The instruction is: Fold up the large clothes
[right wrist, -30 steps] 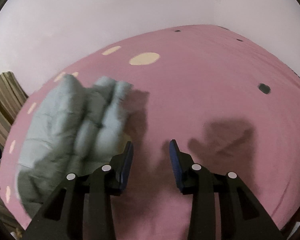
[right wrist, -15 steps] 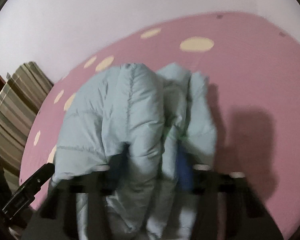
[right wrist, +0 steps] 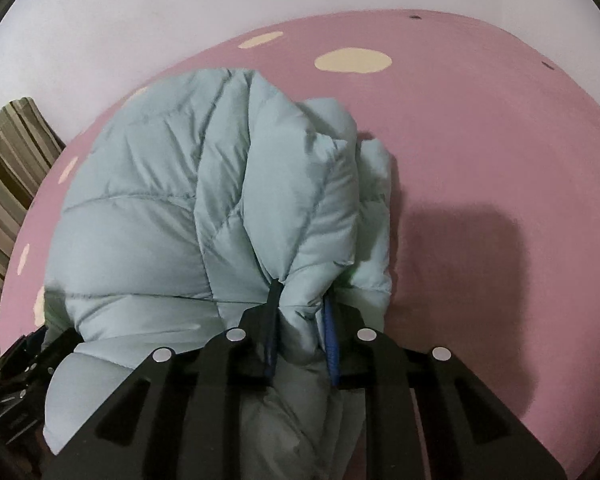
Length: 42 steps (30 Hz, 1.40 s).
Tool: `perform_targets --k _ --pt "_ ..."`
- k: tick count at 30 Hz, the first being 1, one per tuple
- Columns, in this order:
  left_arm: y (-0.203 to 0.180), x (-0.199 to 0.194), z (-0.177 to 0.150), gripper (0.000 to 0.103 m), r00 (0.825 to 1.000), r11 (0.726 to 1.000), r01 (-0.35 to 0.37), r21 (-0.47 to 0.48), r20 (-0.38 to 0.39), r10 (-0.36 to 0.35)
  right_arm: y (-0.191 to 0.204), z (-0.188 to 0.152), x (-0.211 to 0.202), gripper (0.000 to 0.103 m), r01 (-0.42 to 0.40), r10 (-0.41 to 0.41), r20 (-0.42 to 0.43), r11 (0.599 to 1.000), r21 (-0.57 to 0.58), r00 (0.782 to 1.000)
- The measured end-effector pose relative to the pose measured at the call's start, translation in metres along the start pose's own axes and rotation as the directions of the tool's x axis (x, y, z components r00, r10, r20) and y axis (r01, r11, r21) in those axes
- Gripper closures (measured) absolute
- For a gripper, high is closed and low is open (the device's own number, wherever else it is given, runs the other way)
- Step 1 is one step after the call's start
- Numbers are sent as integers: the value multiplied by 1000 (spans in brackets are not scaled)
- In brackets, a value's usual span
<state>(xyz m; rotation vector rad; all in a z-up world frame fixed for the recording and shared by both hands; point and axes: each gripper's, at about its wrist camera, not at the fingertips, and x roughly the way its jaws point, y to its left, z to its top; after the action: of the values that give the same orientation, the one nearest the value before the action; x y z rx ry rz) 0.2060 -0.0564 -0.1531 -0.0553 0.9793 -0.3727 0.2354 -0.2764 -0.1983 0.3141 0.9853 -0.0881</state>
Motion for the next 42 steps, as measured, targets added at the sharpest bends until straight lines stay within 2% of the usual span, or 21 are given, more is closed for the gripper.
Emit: perform_targets --k 4,8,10,14,17,21,24,27,30,33,35,38,39,42 --pt "2 14 -5 24 1000 1000 0 -9 -21 -1 -2 0 6 84 9 -9 5 1000 6 1000" --pt "-1 -9 -6 32 1000 1000 1 -8 25 0 1 3 -10 80 8 -8 31 1000 -4 1000" --pt "-1 -35 -9 32 996 1000 -24 -20 86 26 3 2 -29 80 21 -21 57 1000 -3 998" --pt "-5 -65 -15 32 985 1000 -12 -10 174 14 23 -15 -76 80 23 -12 142 997 -74 990" --pt "-11 -55 -19 32 990 1000 -20 22 141 17 38 -31 -79 80 0 17 125 991 -132 992" --pt "-11 -20 -26 30 999 1000 -26 15 37 25 36 -41 -45 80 22 -10 74 987 -161 997" --pt "-10 -3 -29 30 1000 999 -27 31 11 27 27 -44 -24 81 11 0 73 990 -144 997" --pt "-11 -5 -27 31 999 999 -32 39 14 31 27 -42 -25 81 8 1 68 990 -139 998" --pt "-14 -32 -18 38 998 997 -49 55 41 47 28 -31 -47 81 -7 17 70 991 -135 997" --pt "-12 -66 2 38 988 998 -41 44 149 34 25 -8 -74 79 -17 37 154 991 -131 987" --pt "-8 -71 20 37 984 999 -24 40 180 17 25 12 -77 78 -17 41 181 991 -133 983" --pt "-2 -47 46 37 990 1000 1 23 141 -4 24 43 -60 78 -30 49 153 992 -126 987" --pt "2 -29 55 37 996 1000 26 1 84 -26 24 50 -52 78 -29 46 133 992 -122 990" --pt "6 0 57 35 999 998 34 -43 16 -33 23 57 -24 76 3 7 78 992 -130 997"
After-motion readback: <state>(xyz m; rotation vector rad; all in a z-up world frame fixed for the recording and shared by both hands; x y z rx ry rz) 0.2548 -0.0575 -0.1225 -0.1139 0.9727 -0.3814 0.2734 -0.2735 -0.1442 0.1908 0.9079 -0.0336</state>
